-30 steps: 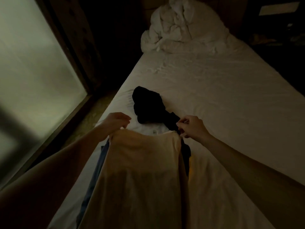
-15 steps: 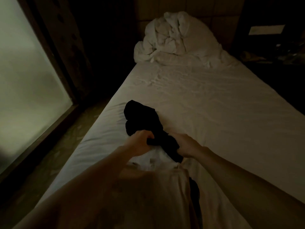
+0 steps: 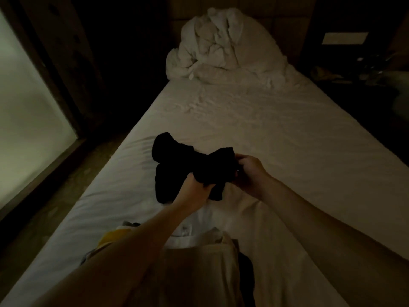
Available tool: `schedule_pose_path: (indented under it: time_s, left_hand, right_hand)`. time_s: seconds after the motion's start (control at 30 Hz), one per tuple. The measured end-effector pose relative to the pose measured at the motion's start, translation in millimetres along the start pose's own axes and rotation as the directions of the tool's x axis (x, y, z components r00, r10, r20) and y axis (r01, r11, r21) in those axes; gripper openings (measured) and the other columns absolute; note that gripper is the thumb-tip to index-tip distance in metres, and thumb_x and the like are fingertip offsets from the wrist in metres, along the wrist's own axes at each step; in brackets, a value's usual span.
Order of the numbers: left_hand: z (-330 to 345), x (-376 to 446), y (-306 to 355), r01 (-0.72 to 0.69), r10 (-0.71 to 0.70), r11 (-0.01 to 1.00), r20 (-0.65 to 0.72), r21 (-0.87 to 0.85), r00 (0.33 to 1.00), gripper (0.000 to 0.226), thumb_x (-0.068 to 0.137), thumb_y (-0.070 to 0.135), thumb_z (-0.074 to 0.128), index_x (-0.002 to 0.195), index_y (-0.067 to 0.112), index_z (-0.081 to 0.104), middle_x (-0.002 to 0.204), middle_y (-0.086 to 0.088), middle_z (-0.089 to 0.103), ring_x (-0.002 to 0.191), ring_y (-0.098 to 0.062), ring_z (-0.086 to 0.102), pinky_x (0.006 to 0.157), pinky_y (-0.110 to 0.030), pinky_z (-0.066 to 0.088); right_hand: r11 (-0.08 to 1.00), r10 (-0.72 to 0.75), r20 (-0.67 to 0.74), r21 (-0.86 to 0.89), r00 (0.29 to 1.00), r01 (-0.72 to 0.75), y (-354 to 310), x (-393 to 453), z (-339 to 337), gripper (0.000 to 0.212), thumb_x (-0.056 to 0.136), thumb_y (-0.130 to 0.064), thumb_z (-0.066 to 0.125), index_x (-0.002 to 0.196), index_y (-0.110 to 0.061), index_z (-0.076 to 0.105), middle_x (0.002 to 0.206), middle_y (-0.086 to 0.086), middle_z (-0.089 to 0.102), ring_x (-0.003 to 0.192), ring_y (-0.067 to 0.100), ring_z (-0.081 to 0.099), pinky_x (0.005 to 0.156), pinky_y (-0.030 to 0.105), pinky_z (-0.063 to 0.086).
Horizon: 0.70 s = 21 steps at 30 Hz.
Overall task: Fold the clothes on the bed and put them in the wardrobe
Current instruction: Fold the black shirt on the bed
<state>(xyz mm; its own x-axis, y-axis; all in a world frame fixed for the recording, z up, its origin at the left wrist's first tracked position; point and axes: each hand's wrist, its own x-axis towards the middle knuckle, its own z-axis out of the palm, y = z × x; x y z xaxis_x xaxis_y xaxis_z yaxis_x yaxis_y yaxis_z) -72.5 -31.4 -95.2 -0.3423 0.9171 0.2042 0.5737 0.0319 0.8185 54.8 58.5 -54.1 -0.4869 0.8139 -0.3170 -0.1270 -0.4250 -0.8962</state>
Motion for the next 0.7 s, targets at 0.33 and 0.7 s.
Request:
schedule_pose_path:
  time_s: [0.33,0.7]
  left_hand:
    - [-53.8,-23.0,162.4,-0.076,0.057,0.892,-0.056,-0.445,0.997,0.026,0.100,0.021,0.050,0.090,-0.002,0.057,0.082,-0.017,0.058,0.078,-0.022,0.058,0.065,-0.025,0.045]
    - [-91.6,-87.8,278.1,-0.188,0.164,0.900,-0.093,-0.395,0.982,0.034,0.104,0.029,0.038,0.133,0.015,0.052,0.117,-0.003,0.065,0.111,-0.019,0.063,0.089,-0.031,0.051]
  right_hand:
    - [0.907,-0.118,0.304,-0.355,0.945,0.227,-77.7,-120.3,-44.1,0.035,0.090,-0.027,0.065,0.123,-0.035,0.058,0.127,-0.012,0.059,0.118,0.010,0.056,0.098,0.043,0.045]
    - [0.430,-0.548,0.231,-0.747,0.804,0.507,-128.4,-258.5,-62.2,0.046,0.098,-0.003,0.049,0.083,-0.046,0.039,0.079,-0.014,0.045,0.074,-0.005,0.043,0.072,-0.003,0.036]
